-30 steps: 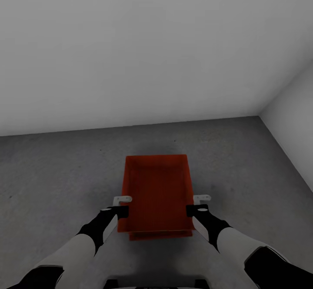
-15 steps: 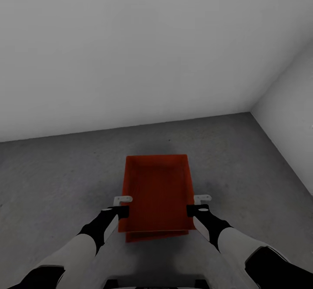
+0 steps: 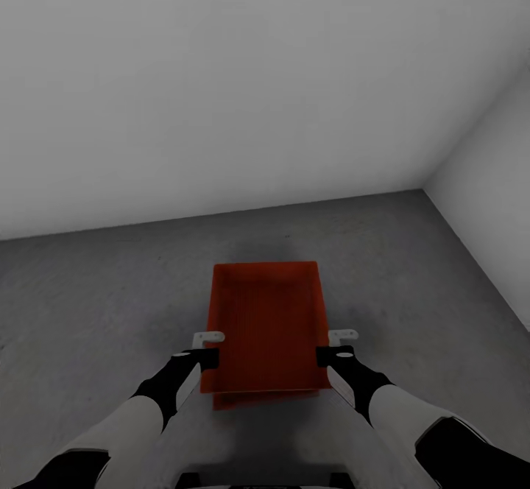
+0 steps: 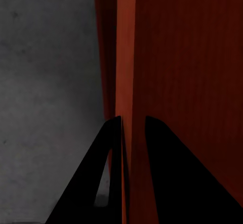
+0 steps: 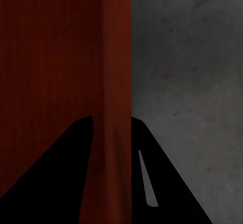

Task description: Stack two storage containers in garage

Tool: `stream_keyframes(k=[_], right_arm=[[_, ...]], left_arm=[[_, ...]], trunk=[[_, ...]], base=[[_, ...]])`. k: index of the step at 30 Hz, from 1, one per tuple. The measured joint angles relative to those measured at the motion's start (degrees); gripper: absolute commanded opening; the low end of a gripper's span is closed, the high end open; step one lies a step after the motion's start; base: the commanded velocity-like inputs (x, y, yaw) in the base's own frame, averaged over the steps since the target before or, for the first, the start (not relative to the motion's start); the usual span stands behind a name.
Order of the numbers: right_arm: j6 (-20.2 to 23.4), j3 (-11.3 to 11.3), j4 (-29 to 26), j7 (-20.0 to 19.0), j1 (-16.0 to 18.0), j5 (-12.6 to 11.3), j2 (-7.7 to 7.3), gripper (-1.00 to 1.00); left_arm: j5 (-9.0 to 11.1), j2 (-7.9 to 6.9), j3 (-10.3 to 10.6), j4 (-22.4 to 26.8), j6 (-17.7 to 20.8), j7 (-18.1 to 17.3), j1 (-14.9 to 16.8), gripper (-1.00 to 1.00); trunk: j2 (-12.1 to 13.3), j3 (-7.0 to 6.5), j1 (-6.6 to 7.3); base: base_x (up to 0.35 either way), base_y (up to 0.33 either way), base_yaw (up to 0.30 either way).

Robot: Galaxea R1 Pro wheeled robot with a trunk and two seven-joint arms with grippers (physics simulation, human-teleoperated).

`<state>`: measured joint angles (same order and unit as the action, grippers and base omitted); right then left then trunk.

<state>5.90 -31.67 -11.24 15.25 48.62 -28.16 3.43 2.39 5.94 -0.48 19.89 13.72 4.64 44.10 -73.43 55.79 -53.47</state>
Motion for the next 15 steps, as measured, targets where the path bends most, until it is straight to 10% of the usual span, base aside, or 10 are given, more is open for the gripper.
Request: stream_keyframes(k=[15], right_arm=[[0.0, 0.0, 0.0, 0.1, 0.0, 0.0, 0.03, -1.00]], left_arm=[[0.0, -0.04, 0.0, 0.0, 0.0, -0.1, 0.0, -1.00]], trunk=[[0.0, 0.00, 0.02]], base=[[-0.072, 0.000, 0.000]])
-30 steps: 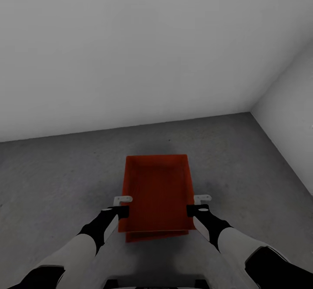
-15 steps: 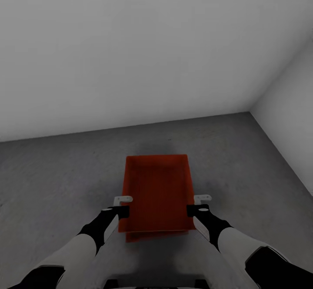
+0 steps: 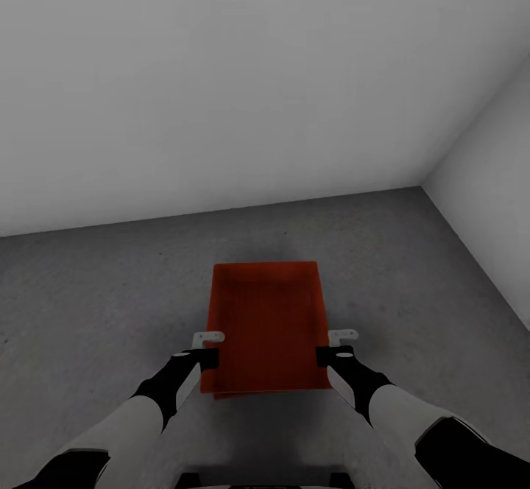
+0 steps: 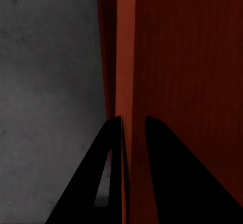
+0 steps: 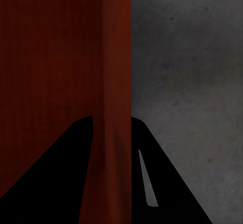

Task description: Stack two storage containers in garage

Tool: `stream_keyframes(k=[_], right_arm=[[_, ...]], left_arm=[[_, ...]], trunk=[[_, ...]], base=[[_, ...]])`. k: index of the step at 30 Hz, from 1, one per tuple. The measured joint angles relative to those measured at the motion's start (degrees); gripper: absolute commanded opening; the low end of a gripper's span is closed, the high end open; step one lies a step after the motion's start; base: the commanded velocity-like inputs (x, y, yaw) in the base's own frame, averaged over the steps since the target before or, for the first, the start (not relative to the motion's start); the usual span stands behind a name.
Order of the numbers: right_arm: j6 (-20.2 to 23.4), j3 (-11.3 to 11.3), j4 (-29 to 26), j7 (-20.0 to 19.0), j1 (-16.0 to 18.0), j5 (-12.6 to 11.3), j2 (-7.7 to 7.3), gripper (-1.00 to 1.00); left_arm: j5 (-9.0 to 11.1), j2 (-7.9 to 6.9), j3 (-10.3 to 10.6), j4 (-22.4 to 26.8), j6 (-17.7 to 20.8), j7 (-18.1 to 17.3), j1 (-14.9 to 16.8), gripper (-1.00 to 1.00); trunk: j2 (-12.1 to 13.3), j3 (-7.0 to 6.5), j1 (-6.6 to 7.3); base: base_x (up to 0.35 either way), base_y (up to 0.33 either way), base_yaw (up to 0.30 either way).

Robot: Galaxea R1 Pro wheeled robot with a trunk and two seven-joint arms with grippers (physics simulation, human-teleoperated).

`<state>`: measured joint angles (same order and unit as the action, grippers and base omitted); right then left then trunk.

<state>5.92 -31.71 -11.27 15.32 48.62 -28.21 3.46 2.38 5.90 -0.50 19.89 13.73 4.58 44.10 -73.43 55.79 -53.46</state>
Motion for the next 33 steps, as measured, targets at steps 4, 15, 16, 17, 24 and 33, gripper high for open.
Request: stream_keyframes(k=[4, 15, 16, 17, 24, 33], right_arm=[[0.0, 0.0, 0.0, 0.0, 0.0, 0.0, 0.00, -1.00], [0.0, 0.0, 0.0, 0.0, 0.0, 0.0, 0.00, -1.00], [0.0, 0.0, 0.0, 0.0, 0.0, 0.0, 0.00, -1.00], [0.0, 0.0, 0.0, 0.0, 0.0, 0.0, 0.00, -1.00], [0.0, 0.0, 0.0, 0.0, 0.0, 0.0, 0.00, -1.00], [0.0, 0.0, 0.0, 0.0, 0.0, 0.0, -0.01, -1.00]], left_arm=[[0.0, 0.00, 0.0, 0.0, 0.0, 0.0, 0.0, -1.00], [0.0, 0.00, 0.0, 0.0, 0.0, 0.0, 0.0, -1.00], [0.0, 0.00, 0.0, 0.0, 0.0, 0.0, 0.0, -1.00], [0.0, 0.00, 0.0, 0.0, 0.0, 0.0, 0.0, -1.00], [0.0, 0.00, 0.0, 0.0, 0.0, 0.0, 0.0, -1.00], [-0.1, 0.02, -0.1, 0.0, 0.0, 0.0, 0.0, -1.00]], trunk=[[0.0, 0.00, 0.00], [0.0, 0.00, 0.00], [0.0, 0.00, 0.00], [0.0, 0.00, 0.00], [0.0, 0.00, 0.00], [0.0, 0.00, 0.00]], base=[[0.000, 0.000, 0.000], [0.000, 0.000, 0.000], [0.000, 0.000, 0.000], [0.000, 0.000, 0.000], [0.000, 0.000, 0.000], [0.000, 0.000, 0.000]])
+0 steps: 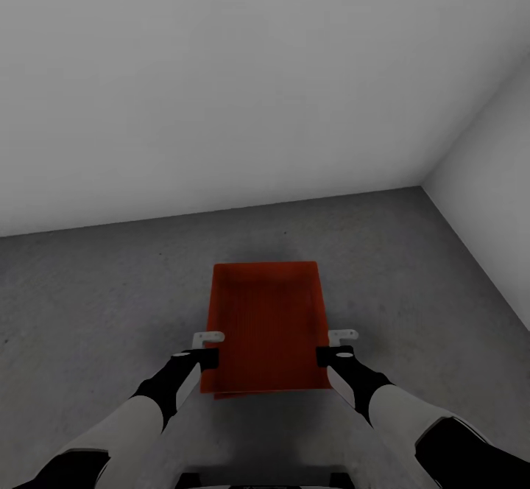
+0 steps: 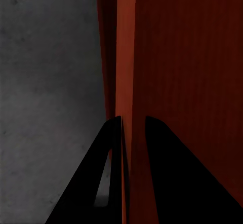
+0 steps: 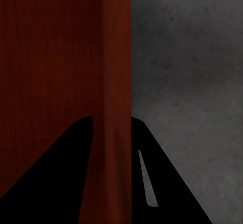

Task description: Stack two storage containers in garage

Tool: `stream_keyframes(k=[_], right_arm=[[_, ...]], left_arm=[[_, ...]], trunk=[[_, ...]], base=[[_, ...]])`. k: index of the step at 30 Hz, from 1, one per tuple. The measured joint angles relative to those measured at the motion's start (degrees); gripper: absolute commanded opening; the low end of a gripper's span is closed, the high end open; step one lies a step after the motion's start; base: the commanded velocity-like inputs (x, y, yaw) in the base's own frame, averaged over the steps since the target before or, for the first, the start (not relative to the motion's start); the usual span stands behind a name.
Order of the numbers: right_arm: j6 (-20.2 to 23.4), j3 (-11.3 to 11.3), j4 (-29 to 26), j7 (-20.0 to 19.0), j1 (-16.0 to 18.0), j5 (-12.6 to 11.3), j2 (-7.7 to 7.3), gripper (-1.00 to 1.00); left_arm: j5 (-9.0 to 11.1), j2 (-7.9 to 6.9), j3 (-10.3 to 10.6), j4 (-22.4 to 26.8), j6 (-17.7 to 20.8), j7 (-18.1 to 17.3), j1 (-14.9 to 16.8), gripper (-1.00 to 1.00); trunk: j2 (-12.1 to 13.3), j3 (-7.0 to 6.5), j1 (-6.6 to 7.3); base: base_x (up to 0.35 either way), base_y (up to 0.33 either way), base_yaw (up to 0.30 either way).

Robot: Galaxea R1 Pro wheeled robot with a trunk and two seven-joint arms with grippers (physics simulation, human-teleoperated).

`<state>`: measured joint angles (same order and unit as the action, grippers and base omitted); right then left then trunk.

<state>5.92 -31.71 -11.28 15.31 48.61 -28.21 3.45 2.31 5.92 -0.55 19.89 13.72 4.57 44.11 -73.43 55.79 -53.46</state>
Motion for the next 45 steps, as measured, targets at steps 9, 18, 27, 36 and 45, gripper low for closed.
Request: stream_keyframes(k=[9, 18, 27, 36, 45], right_arm=[[0.0, 0.0, 0.0, -0.1, 0.0, 0.0, -0.07, -1.00], [0.0, 0.0, 0.0, -0.1, 0.0, 0.0, -0.07, -1.00], [0.0, 0.0, 0.0, -0.1, 0.0, -0.1, -0.07, -1.00], [0.0, 0.0, 0.0, -0.1, 0.0, 0.0, -0.07, -1.00], [0.0, 0.0, 0.0, -0.1, 0.0, 0.0, -0.07, -1.00]], left_arm=[[0.1, 0.07, 0.1, 0.0, 0.0, 0.1, 0.0, -1.00], [0.0, 0.07, 0.0, 0.0, 0.0, 0.1, 0.0, -1.00], [0.0, 0.07, 0.0, 0.0, 0.0, 0.1, 0.0, -1.00], [0.0, 0.07, 0.0, 0.0, 0.0, 0.1, 0.0, -1.00], [0.0, 0.07, 0.0, 0.0, 0.0, 0.1, 0.0, -1.00]], trunk=[[0.0, 0.00, 0.00], [-0.4, 0.17, -0.21], [-2.0, 0.90, -1.10], [-2.0, 0.90, -1.10], [-2.0, 0.90, -1.10]], base=[[0.000, 0.000, 0.000], [0.000, 0.000, 0.000], [0.000, 0.000, 0.000], [0.000, 0.000, 0.000], [0.000, 0.000, 0.000]])
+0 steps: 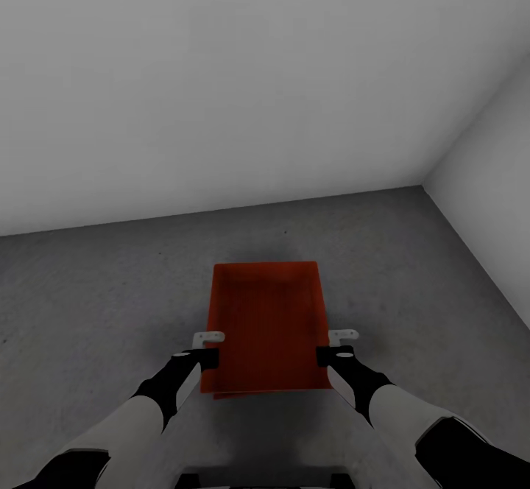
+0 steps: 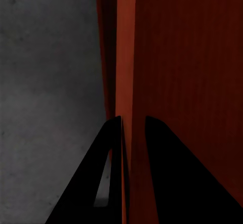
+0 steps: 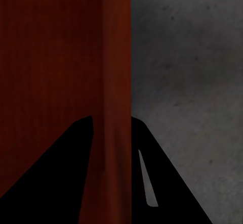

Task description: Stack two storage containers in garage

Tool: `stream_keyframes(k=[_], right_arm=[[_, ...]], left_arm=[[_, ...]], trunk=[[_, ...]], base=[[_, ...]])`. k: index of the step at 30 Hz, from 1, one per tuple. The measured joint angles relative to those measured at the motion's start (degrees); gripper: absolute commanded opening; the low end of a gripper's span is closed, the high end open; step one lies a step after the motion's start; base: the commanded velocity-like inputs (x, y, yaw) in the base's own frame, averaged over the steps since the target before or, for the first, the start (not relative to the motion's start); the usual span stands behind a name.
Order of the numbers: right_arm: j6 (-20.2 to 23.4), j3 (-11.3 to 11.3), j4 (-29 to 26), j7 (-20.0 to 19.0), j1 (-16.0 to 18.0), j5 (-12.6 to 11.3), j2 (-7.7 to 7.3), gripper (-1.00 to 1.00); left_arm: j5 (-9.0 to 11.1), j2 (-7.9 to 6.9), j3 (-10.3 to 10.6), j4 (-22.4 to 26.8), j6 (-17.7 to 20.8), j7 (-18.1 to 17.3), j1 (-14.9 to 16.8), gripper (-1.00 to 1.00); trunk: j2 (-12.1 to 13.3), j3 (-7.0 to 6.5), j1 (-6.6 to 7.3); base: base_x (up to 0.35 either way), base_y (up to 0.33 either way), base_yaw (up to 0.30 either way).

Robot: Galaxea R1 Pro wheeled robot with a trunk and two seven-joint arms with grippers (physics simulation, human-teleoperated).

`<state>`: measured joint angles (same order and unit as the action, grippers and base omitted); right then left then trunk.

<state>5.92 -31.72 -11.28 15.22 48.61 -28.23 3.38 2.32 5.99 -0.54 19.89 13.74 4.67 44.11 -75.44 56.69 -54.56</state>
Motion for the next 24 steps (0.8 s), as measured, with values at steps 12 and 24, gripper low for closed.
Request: stream_keyframes(k=[12, 24], right_arm=[[0.0, 0.0, 0.0, 0.0, 0.0, 0.0, 0.00, -1.00], [0.0, 0.0, 0.0, 0.0, 0.0, 0.0, 0.00, -1.00]], left_arm=[[0.0, 0.00, 0.0, 0.0, 0.0, 0.0, 0.0, -1.00], [0.0, 0.00, 0.0, 0.0, 0.0, 0.0, 0.0, -1.00]], trunk=[[0.0, 0.00, 0.00], [-2.0, 0.89, -1.09]], base=[[0.000, 0.000, 0.000], [0.000, 0.000, 0.000]])
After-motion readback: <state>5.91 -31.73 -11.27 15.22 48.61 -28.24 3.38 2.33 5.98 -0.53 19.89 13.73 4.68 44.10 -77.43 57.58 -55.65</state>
